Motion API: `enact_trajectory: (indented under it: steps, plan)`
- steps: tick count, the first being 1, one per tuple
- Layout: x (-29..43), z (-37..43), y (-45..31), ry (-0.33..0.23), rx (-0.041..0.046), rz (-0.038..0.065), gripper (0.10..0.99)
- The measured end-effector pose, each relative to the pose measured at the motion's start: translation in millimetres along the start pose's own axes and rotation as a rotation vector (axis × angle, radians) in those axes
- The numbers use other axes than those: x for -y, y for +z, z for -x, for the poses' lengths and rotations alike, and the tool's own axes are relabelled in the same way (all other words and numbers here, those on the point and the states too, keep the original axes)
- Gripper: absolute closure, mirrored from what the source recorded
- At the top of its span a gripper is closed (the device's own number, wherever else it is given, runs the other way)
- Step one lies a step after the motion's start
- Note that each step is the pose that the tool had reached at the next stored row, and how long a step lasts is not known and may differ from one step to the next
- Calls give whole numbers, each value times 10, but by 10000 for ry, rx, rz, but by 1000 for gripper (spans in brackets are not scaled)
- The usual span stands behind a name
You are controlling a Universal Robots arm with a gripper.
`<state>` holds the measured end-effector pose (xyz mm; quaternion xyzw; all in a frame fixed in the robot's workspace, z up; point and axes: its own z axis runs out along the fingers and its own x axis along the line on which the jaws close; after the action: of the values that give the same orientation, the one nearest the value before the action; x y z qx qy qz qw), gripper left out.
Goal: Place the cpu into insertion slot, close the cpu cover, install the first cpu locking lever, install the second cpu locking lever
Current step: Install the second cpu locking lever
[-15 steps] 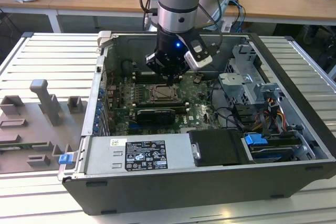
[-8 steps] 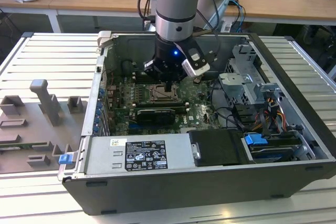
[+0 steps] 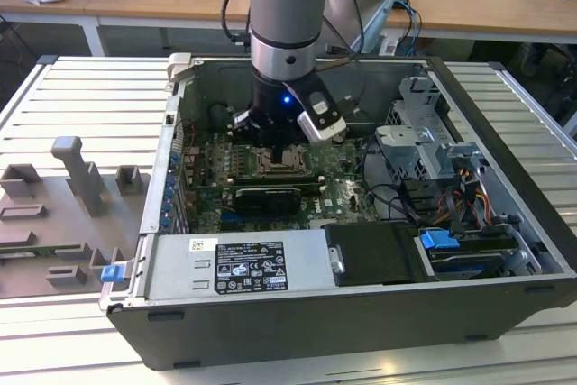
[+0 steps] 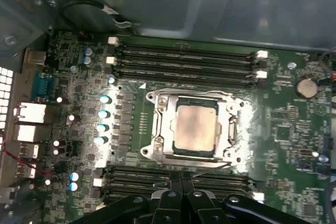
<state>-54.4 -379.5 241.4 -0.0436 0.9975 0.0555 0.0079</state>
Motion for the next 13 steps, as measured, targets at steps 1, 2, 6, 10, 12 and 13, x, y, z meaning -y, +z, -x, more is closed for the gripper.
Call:
enact_trajectory:
  steps: [1, 2, 6, 10, 12, 13]
  plan:
    - [4, -40, 49, -31, -2, 7, 980]
    - [6, -63, 86, -47, -4, 13, 980]
    - [18, -83, 191, -66, -4, 59, 980]
    - [18, -84, 193, -66, -3, 61, 980]
    - [18, -84, 193, -67, -2, 61, 980]
    - [18, -84, 194, -67, -2, 61, 980]
